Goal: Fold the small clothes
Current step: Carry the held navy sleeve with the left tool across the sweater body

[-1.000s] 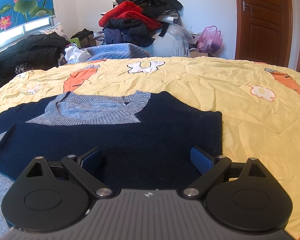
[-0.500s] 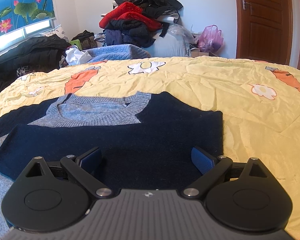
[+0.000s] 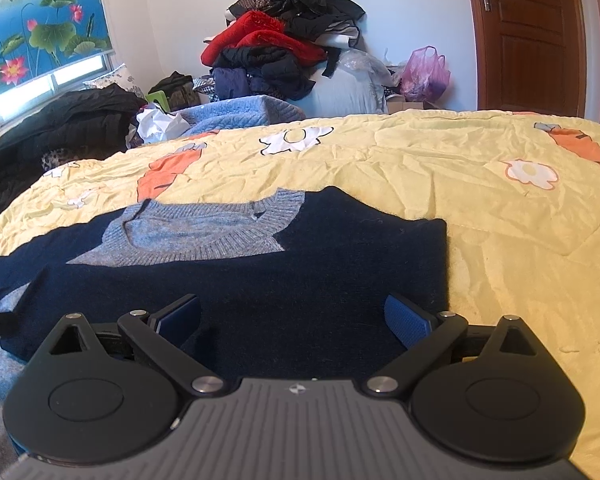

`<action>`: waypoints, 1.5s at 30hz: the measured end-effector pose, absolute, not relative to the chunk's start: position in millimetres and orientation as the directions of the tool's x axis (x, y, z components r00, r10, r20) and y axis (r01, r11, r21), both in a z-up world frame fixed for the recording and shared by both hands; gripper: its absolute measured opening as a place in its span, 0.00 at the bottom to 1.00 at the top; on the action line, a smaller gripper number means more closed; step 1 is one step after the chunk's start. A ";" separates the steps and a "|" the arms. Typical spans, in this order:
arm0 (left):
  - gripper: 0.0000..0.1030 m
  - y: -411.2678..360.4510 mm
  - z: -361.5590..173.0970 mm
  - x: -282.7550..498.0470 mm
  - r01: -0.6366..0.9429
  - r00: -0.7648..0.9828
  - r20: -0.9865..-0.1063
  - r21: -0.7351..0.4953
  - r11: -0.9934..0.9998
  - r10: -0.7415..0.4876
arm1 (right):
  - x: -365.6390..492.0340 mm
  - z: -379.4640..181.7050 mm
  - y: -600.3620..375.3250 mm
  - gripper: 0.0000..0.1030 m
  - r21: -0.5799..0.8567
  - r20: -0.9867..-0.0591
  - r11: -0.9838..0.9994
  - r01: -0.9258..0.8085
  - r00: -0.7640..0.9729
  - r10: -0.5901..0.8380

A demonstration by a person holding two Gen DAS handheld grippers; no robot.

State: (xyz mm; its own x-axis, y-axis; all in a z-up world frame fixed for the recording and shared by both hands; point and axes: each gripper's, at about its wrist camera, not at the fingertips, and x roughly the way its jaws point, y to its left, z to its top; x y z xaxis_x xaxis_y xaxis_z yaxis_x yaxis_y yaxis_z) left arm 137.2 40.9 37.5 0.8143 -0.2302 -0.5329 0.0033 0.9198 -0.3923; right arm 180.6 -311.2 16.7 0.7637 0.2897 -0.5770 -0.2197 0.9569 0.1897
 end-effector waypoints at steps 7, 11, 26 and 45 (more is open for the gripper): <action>0.91 231.3 33.5 74.8 -0.452 0.872 -0.479 -0.702 0.551 0.105 | 180.1 16.9 -311.3 0.96 0.190 -0.576 0.957 -0.220 0.764 0.290; 0.90 329.2 17.6 39.5 -0.596 0.797 -0.529 -0.767 0.239 0.291 | 179.5 17.1 -310.6 0.96 0.184 -0.578 0.958 -0.219 0.764 0.286; 0.12 409.1 -9.6 89.9 -0.624 0.781 -0.601 -0.748 0.228 0.168 | 179.5 17.0 -307.3 0.96 0.168 -0.583 0.961 -0.218 0.764 0.276; 0.08 43.5 24.7 168.6 -0.110 0.821 -0.561 -0.347 0.931 -0.111 | 179.9 16.7 -308.2 0.97 0.177 -0.580 0.959 -0.220 0.764 0.282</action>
